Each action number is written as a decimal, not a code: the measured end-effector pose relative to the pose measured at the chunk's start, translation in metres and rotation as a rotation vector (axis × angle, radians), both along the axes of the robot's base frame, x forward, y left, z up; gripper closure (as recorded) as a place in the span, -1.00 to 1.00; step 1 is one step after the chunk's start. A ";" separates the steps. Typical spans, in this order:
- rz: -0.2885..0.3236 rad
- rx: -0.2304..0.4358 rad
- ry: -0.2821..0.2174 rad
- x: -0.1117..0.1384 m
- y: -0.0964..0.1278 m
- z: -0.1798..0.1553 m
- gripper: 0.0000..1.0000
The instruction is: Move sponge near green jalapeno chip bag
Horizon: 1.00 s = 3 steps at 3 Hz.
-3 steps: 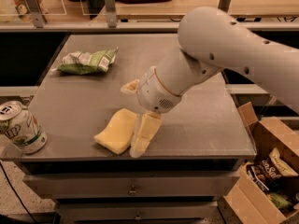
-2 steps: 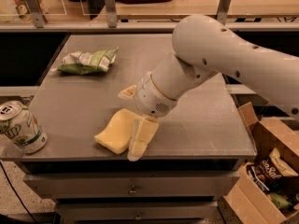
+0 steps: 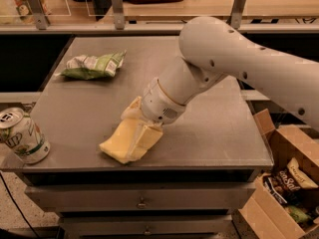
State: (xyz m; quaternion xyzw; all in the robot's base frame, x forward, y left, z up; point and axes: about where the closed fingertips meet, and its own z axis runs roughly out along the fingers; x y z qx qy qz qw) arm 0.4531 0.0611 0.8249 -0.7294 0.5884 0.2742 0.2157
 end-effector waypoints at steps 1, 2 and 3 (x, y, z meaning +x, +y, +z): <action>0.005 0.013 0.037 0.002 -0.001 0.005 0.27; 0.008 0.012 0.036 0.001 0.000 0.004 0.74; -0.011 0.004 0.009 0.002 0.001 0.006 1.00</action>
Offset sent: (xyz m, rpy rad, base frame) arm 0.0016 -0.0010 0.0039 0.0115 0.0325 0.0041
